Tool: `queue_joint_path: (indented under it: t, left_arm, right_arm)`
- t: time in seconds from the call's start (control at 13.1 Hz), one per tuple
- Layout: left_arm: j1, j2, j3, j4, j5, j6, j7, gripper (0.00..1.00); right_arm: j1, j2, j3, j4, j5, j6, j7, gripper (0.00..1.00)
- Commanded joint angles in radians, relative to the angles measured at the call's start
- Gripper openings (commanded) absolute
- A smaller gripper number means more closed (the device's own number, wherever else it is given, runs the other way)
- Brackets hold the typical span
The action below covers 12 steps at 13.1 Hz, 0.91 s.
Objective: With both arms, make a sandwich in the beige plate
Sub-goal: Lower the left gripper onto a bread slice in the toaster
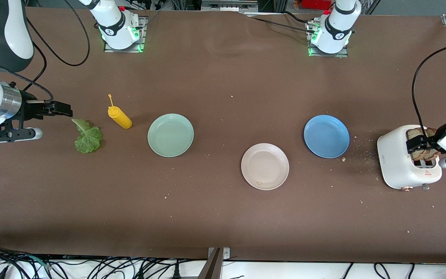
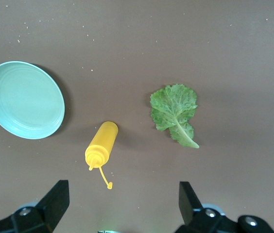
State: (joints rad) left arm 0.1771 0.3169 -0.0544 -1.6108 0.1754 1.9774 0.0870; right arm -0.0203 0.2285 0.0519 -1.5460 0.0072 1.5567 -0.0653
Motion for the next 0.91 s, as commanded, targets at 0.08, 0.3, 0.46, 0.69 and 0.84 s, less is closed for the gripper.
queue_joint_path:
  t: [0.08, 0.3, 0.46, 0.69, 0.84]
  left_arm:
    - [0.053, -0.002, -0.012, -0.07, 0.035, 0.067, 0.019, 1.0]
    - [0.085, -0.013, -0.013, -0.151, 0.035, 0.144, 0.019, 1.0]
    - [0.085, -0.027, -0.013, -0.185, 0.033, 0.149, 0.017, 1.0]
    - [0.107, -0.041, -0.013, -0.233, 0.035, 0.147, 0.019, 0.99]
    - [0.113, -0.042, -0.013, -0.235, 0.068, 0.136, 0.025, 0.78]
  right_arm:
    - [-0.001, -0.003, 0.003, 0.001, 0.005, -0.01, 0.012, 1.0]
    - [-0.003, -0.003, 0.003, 0.001, 0.005, -0.01, 0.012, 1.0]
    - [-0.003, -0.003, 0.003, 0.001, 0.005, -0.01, 0.012, 1.0]
    - [-0.003, -0.003, 0.003, 0.001, 0.005, -0.01, 0.012, 1.0]
    - [-0.003, -0.001, 0.003, 0.001, 0.005, -0.01, 0.012, 1.0]
